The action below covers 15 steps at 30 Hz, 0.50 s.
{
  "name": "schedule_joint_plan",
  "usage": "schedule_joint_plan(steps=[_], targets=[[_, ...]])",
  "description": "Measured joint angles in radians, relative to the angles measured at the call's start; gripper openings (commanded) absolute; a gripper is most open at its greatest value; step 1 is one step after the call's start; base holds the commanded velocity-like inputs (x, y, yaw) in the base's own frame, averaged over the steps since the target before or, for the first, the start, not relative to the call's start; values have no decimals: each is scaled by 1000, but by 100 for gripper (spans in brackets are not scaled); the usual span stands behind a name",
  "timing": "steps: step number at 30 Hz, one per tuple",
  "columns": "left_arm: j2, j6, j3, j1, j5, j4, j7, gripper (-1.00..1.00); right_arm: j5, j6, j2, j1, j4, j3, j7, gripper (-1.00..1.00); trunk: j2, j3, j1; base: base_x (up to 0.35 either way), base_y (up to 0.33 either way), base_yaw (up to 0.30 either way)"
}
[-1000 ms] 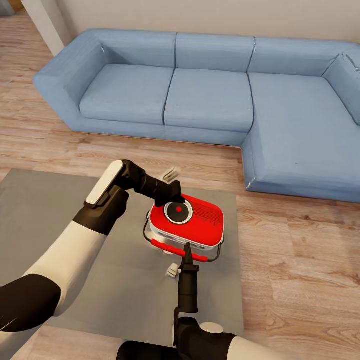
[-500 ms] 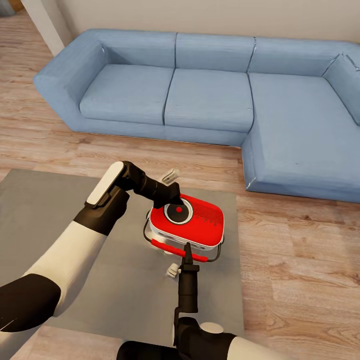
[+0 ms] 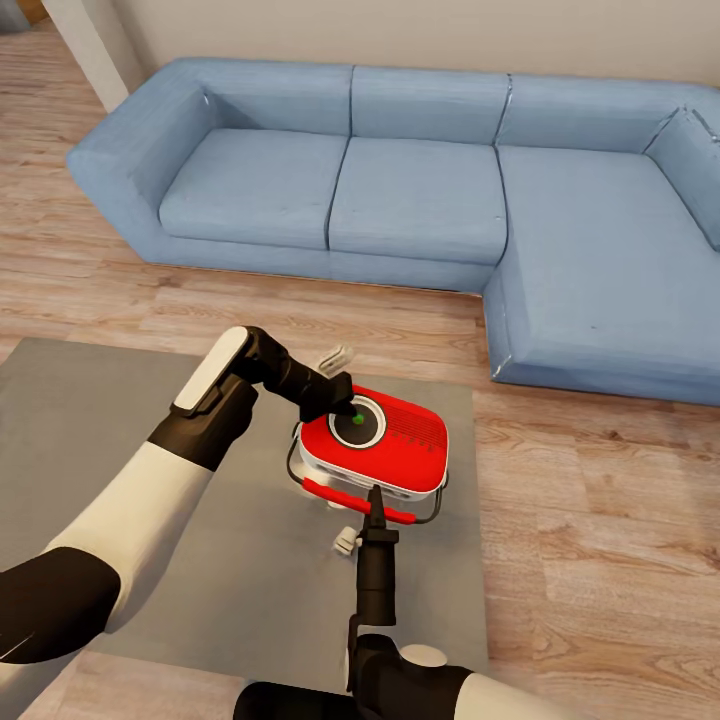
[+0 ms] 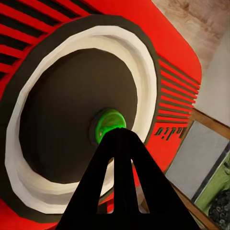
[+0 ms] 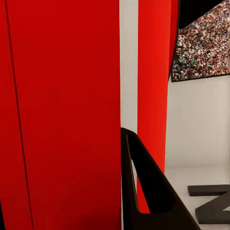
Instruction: Turn on the radio receiver that's on the table in the living room.
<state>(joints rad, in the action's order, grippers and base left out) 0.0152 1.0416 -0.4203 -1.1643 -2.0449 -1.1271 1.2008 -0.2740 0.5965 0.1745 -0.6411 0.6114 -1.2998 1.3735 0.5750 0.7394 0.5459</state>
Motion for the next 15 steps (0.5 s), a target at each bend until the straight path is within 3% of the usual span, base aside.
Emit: schedule_joint_plan(steps=[11, 15], targets=[[29, 0, 0, 0, 13, 15, 0, -100, 0, 0, 0, 0, 0, -1, 1, -100, 0, 0, 0, 0, 0, 0], [27, 1, 0, 0, 11, 2, -5, -100, 0, 0, 0, 0, 0, 0, 1, -100, 0, 0, 0, 0, 0, 0]])
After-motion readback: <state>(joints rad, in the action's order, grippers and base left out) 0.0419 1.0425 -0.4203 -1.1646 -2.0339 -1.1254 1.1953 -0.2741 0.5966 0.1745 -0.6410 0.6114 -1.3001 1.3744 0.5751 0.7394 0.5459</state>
